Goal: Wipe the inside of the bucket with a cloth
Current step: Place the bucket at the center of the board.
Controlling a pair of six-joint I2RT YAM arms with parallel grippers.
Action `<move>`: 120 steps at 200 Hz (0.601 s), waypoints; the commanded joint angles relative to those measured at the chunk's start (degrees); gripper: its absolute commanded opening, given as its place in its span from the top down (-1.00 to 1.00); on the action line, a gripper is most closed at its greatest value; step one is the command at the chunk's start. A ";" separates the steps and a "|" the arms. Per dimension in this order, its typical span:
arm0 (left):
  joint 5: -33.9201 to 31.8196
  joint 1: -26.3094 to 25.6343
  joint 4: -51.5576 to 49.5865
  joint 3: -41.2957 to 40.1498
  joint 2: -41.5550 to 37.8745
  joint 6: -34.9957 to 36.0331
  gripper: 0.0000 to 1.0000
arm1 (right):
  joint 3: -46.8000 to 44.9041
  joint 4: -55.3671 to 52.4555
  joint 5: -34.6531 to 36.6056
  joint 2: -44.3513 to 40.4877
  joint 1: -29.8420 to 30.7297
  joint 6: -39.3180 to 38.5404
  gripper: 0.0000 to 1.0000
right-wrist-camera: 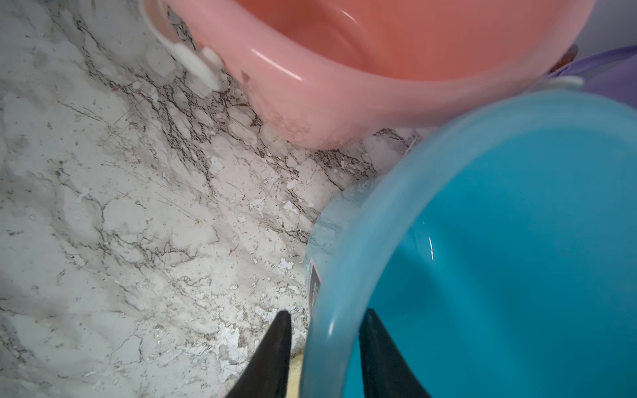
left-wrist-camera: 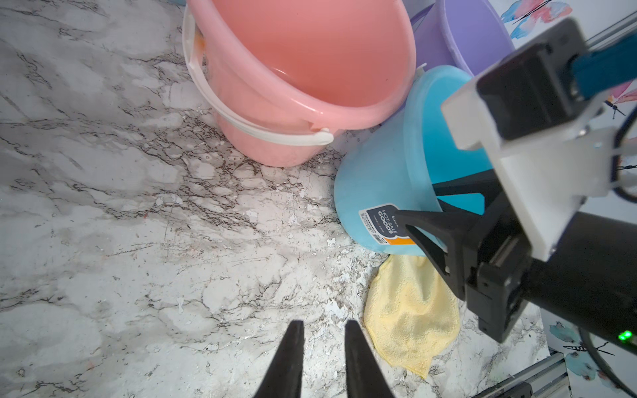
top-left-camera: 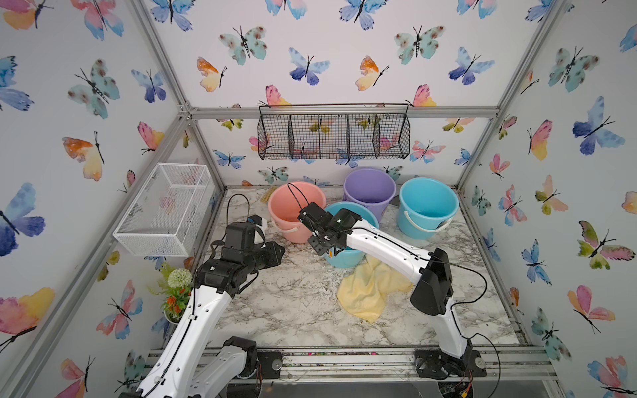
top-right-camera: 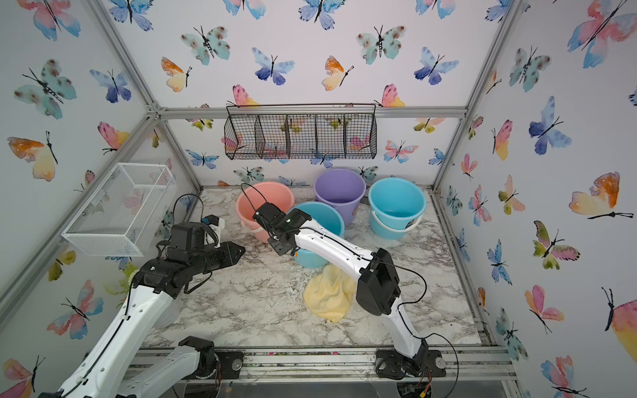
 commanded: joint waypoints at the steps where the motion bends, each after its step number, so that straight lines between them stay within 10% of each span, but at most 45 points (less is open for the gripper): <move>1: 0.94 0.40 -0.44 0.62 -0.46 0.74 0.52 | -0.08 0.21 -1.68 -4.37 0.78 0.54 0.19; 60: -9.83 0.48 -0.06 -0.89 -1.88 2.12 0.28 | -6.83 5.14 1.74 -15.36 0.74 2.25 -0.44; 81: -16.90 0.83 2.57 -4.55 -2.67 3.09 -0.19 | -16.38 9.85 6.47 -22.61 -1.68 2.65 -0.96; 120: -20.82 5.29 7.84 -7.34 -0.80 1.92 -0.97 | -36.20 20.92 6.27 -36.52 -13.95 3.02 -0.96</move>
